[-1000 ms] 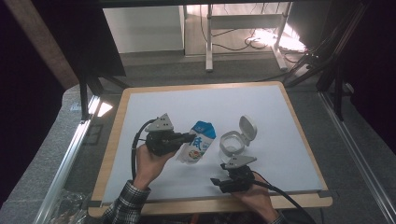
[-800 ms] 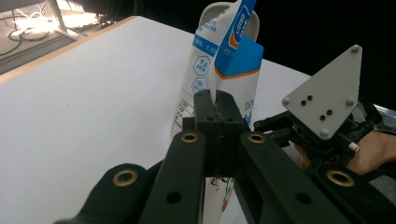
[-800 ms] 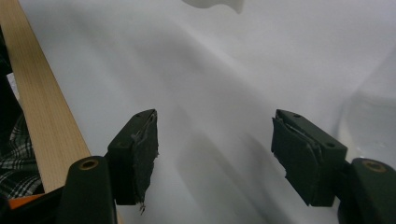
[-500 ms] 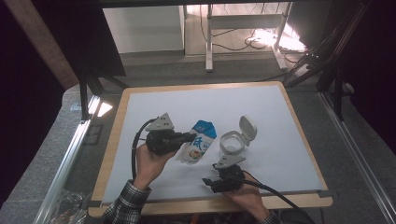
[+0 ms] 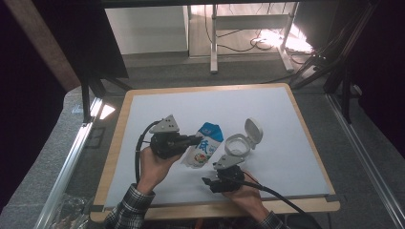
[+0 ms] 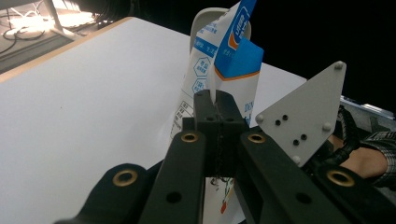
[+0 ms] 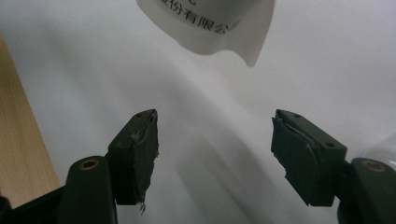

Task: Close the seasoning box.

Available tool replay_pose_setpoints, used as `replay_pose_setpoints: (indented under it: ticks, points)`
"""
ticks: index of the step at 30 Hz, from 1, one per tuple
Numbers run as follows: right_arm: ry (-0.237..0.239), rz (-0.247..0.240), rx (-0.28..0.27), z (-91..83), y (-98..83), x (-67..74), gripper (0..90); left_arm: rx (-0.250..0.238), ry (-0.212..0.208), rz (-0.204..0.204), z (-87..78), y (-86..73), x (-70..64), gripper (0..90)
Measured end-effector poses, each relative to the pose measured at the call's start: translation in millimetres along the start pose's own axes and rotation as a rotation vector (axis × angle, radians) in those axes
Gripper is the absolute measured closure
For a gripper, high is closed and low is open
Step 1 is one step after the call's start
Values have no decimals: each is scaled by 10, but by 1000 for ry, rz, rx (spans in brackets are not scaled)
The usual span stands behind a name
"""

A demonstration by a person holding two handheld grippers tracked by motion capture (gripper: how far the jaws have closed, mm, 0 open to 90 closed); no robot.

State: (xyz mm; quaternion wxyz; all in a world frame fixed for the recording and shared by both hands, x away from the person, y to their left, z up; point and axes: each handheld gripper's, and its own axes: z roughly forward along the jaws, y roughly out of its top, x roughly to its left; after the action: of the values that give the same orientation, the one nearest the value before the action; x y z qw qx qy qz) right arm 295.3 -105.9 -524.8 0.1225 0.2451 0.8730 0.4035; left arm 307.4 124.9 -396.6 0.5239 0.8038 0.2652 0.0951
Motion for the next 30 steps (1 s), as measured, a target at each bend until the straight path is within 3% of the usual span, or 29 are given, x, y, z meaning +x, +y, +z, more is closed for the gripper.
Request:
replay_pose_setpoints:
  ticks: [8, 18, 30]
  points:
    - [-46, -16, -55, 70, 62, 9, 347, -4, -10, -1, 5, 25, -30, 900]
    - [-58, -7, -91, 160, 118, 12, 349, -12, -11, -2, 6, 57, -57, 900]
    - [-80, 46, -149, 203, 107, -14, 381, -19, -11, -11, -12, 64, -67, 900]
